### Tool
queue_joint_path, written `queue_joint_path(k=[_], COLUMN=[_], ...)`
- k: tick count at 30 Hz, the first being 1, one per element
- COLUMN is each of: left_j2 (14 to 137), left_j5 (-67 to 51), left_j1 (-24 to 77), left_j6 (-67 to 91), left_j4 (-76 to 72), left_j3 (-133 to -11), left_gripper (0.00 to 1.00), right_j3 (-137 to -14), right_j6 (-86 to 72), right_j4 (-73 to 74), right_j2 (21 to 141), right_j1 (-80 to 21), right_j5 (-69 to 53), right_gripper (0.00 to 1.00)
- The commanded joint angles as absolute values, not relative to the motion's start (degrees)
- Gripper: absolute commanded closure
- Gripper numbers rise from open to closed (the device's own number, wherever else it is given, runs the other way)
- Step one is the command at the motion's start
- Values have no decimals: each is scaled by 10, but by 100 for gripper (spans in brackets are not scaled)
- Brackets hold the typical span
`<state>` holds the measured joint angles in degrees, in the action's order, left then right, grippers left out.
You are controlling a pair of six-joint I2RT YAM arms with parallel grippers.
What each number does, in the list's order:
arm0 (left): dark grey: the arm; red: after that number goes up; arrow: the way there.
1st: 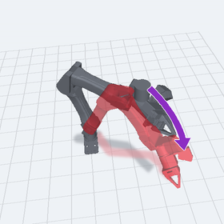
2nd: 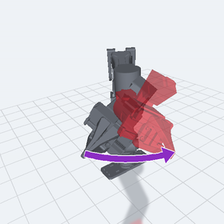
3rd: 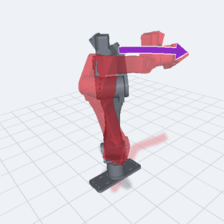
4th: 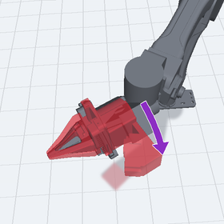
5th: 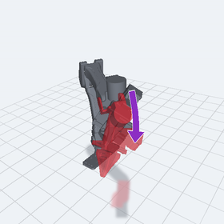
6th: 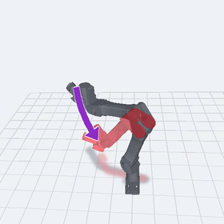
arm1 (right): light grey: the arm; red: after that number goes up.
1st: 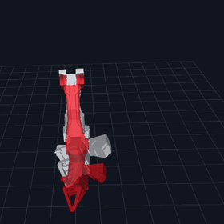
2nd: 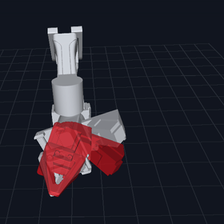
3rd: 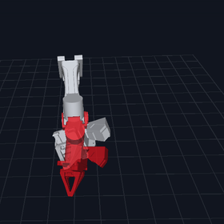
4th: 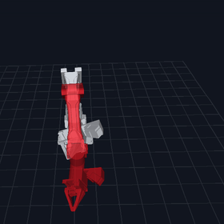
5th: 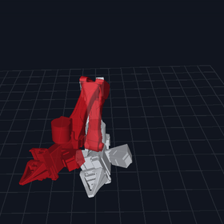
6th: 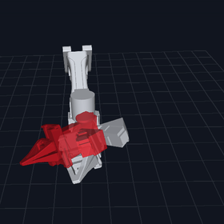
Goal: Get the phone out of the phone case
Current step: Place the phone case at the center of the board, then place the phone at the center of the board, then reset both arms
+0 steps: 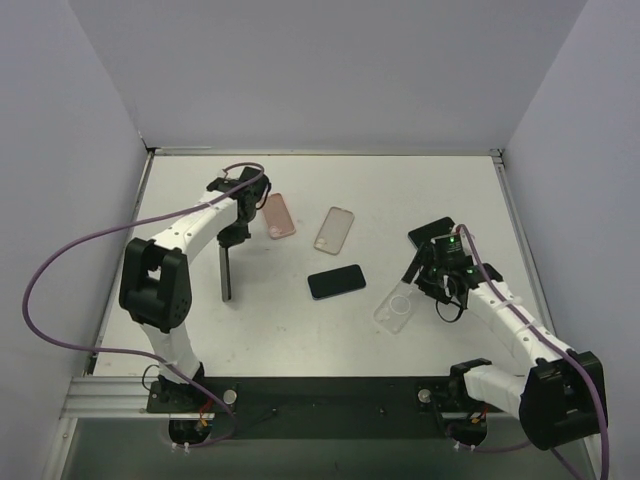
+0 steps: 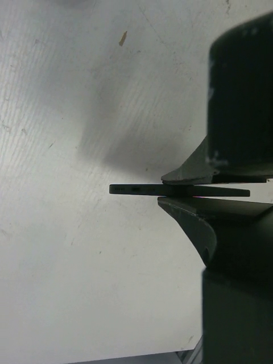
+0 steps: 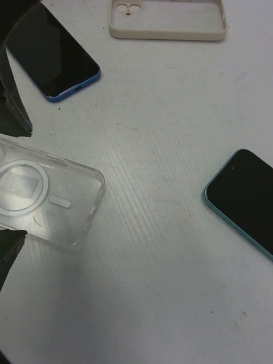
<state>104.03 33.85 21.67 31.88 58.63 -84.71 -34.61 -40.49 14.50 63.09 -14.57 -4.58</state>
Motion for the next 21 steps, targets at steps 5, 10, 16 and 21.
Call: queue_joint_path(k=[5, 10, 16, 21], left_j2=[1034, 1026, 971, 861], left_j5=[256, 229, 173, 88], left_j1=[221, 220, 219, 210], left_j6=[301, 289, 287, 267], left_j4=[546, 541, 543, 511], left_j3=[-889, -904, -926, -884], left_gripper=[52, 31, 31, 31], right_j3=[-453, -535, -585, -588], right_j6=[-395, -388, -374, -369], right_j4=[275, 360, 403, 403], right_j2=[585, 587, 587, 570], right_j1=[-142, -138, -137, -137], right_j5=[124, 206, 223, 228], right_gripper=[0, 0, 0, 0])
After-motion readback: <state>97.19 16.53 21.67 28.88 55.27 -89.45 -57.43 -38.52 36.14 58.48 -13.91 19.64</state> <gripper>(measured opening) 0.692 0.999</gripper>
